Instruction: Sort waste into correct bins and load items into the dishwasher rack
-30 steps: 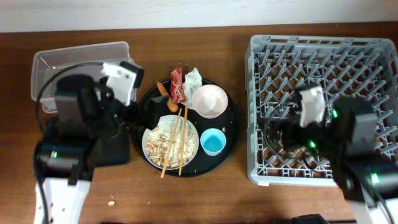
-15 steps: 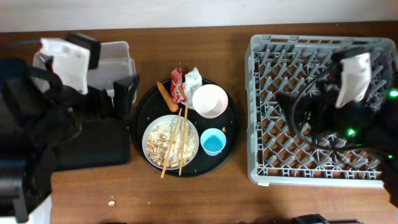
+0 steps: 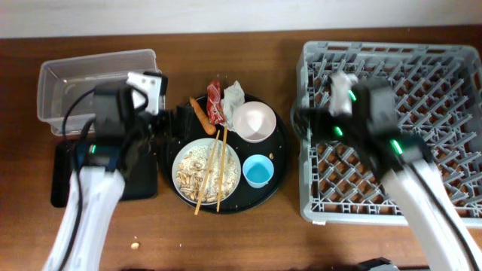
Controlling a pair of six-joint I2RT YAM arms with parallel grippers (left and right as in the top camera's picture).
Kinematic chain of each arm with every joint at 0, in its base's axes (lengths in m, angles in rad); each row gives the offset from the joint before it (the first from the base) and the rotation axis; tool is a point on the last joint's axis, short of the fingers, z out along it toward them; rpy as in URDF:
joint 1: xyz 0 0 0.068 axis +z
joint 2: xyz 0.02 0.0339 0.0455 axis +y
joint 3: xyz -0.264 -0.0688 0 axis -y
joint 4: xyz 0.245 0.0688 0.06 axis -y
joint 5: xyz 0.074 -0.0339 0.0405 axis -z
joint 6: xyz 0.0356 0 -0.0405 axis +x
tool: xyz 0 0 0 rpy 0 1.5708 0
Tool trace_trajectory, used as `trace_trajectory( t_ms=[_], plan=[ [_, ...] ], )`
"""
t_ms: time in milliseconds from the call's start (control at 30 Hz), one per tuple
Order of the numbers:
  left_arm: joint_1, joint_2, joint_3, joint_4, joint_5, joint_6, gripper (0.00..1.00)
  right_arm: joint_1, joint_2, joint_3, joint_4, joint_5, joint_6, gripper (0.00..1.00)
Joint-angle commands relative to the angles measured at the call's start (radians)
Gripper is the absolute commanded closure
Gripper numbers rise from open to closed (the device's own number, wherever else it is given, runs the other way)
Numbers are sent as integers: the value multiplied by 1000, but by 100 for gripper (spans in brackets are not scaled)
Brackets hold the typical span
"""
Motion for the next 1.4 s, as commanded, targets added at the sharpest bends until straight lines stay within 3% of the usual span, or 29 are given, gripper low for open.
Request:
trace_trajectory(
  t_ms=[0,67,167,300,400,500,567,700,767,867,1033,1100,1200,1267,1367],
  plan=[
    [34,276,333,-111,53,35,1,3,319,325,-72,45,-21,2],
    [34,442,577,-243,37,56,1,-1,523,597,-179,45,-23,2],
    [33,519,755,-367,29,56,1,-16,575,733,-287,45,-20,2],
    [32,311,786,-657,-36,51,1,21,319,748,-489,66,-75,2],
    [19,117,785,-789,-53,11,1,175,108,729,-583,216,-80,2],
    [-30,-124,760,-877,-119,-14,1,420,-57,643,-653,402,25,2],
    [-37,-304,623,-880,-171,-28,1,595,-198,435,-652,576,201,2],
    [-37,-408,314,-742,-196,-63,1,644,-364,57,-474,629,348,2],
    [-38,-337,223,-619,-188,-62,1,609,-378,11,-382,670,347,2],
    [-38,-93,211,-373,-135,-50,1,389,-257,11,-231,632,228,2],
    [-37,265,259,-93,-135,16,1,-139,94,41,63,74,62,2],
    [-37,381,370,-113,-135,48,1,-220,278,178,45,20,-50,2],
    [-33,502,588,-230,-111,59,1,-225,420,377,-89,16,-80,2],
    [-33,493,670,-354,-118,60,1,-225,395,449,-204,-10,-79,2],
    [-43,365,705,-572,-120,59,2,-224,220,463,-381,-21,-64,2]
  ],
)
